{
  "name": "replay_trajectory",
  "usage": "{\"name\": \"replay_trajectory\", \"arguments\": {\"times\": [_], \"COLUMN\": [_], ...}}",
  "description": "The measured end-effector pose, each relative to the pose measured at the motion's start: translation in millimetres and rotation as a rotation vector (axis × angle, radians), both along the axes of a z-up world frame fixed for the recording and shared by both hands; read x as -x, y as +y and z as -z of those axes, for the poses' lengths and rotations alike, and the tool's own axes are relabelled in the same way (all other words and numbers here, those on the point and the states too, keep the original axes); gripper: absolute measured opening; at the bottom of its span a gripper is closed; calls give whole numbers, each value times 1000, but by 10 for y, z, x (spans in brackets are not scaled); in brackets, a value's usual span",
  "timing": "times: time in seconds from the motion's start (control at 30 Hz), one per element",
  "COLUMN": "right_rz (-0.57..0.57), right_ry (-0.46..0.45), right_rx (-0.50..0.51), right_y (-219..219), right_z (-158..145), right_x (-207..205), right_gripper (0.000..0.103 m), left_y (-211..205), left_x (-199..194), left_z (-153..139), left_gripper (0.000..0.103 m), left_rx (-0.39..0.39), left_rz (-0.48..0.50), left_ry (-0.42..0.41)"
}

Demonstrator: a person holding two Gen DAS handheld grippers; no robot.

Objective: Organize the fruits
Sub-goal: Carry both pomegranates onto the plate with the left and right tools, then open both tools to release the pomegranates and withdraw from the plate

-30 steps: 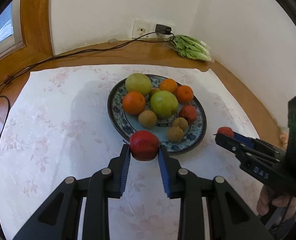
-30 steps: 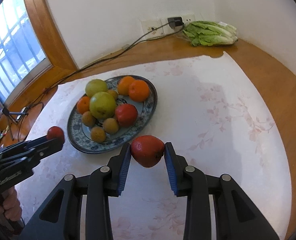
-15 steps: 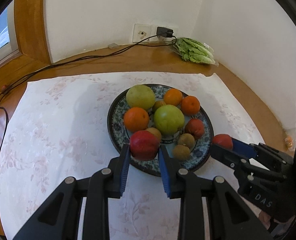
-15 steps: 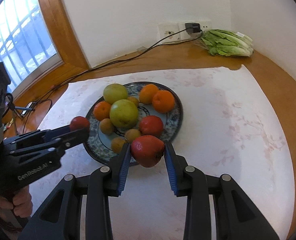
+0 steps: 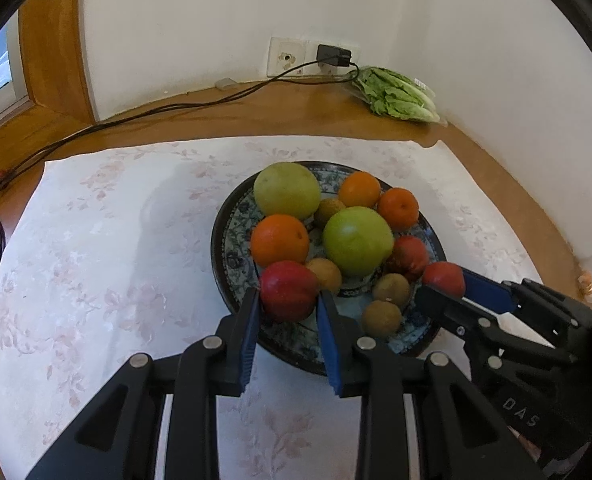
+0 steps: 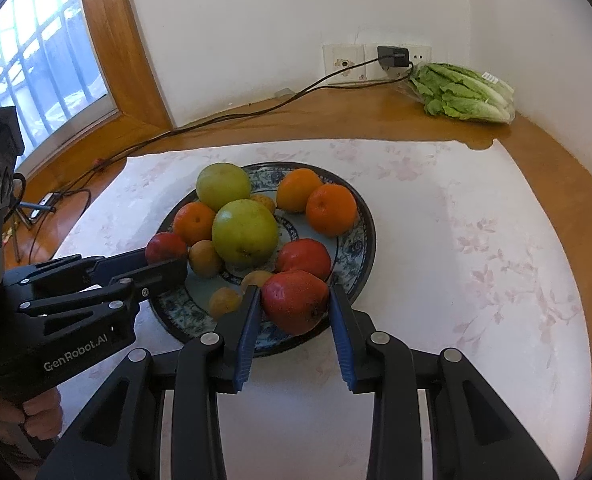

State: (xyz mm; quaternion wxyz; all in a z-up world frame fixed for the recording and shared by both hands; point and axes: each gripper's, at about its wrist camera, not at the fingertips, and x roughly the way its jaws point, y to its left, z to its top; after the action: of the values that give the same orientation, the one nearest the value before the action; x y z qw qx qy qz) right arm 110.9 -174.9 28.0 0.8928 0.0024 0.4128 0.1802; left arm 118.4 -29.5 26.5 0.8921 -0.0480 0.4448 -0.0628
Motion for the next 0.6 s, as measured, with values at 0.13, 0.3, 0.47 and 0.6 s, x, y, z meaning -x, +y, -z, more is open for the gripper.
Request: {"name": "replay_trajectory", "arguments": {"times": [0.13, 0.3, 0.47, 0.6], "right_rz": [-7, -10, -10, -11], "right_ry": [-8, -11, -15, -15], "right_rx": [5, 3, 8, 11], "right_y": [27, 43, 53, 71], "right_z": [30, 48, 52, 62], "right_x": [-20, -30, -30, -48], "right_gripper": [35, 35, 35, 35], "left_y": [4, 4, 1, -9], "left_x": [-24, -24, -24, -41], "left_z": [25, 32, 38, 45], "left_gripper": [30, 30, 30, 30], "left_rx": [6, 6, 7, 12], "left_rz": [2, 4, 5, 4], "left_ry": [3, 1, 2, 5]}}
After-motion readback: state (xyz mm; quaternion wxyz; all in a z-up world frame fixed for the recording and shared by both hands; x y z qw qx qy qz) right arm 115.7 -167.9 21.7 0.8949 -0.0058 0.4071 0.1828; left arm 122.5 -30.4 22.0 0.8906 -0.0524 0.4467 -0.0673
